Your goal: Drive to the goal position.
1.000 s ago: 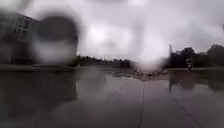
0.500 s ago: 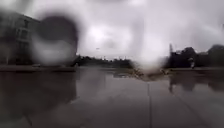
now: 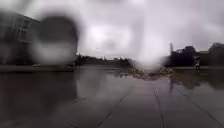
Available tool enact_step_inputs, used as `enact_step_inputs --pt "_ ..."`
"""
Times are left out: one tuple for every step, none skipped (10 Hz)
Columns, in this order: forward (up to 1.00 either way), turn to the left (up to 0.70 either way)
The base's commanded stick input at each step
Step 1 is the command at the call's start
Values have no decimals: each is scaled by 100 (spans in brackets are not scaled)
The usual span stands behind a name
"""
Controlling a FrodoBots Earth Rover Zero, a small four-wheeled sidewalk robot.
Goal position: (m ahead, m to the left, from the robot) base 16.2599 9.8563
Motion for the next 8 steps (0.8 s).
enact_step_inputs --pt "70 0" --pt "70 0" --pt "70 0" --pt "70 0" --pt "70 0" --pt "70 0" --pt "70 0" --pt "70 0"
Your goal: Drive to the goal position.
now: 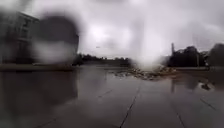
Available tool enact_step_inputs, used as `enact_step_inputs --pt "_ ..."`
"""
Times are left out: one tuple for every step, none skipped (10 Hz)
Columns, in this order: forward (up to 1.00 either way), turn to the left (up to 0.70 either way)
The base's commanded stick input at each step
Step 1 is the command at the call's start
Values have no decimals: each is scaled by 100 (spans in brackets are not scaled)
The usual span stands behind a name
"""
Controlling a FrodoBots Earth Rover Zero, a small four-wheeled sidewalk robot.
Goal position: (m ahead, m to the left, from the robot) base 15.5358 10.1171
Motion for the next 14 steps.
enact_step_inputs --pt "70 0" --pt "70 0" --pt "70 0" --pt "70 0" --pt "70 0" --pt "70 0" --pt "70 0" --pt "70 0" --pt "70 0" --pt "70 0" --pt "70 0" --pt "70 0" --pt "70 0" --pt "70 0"
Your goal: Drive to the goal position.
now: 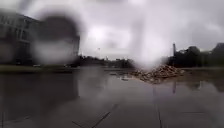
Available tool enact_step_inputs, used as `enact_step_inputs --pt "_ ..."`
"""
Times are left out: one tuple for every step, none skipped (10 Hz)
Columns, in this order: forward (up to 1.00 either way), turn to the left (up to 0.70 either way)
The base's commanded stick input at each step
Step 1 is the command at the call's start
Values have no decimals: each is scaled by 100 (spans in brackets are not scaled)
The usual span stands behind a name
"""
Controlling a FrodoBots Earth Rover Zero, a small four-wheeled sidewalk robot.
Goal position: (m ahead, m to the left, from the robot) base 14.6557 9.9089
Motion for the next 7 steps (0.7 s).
enact_step_inputs --pt "70 0" --pt "70 0" --pt "70 0" --pt "70 0" --pt "70 0" --pt "70 0" --pt "70 0"
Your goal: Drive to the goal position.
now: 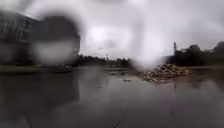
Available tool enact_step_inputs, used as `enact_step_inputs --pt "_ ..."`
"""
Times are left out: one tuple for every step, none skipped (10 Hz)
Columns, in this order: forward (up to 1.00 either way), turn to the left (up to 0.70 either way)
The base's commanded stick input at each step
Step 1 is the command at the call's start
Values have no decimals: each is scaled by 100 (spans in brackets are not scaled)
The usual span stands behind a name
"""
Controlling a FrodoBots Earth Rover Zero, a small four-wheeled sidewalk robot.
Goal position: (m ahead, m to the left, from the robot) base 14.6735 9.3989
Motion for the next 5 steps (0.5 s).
enact_step_inputs --pt "70 0" --pt "70 0" --pt "70 0" --pt "70 0" --pt "70 0"
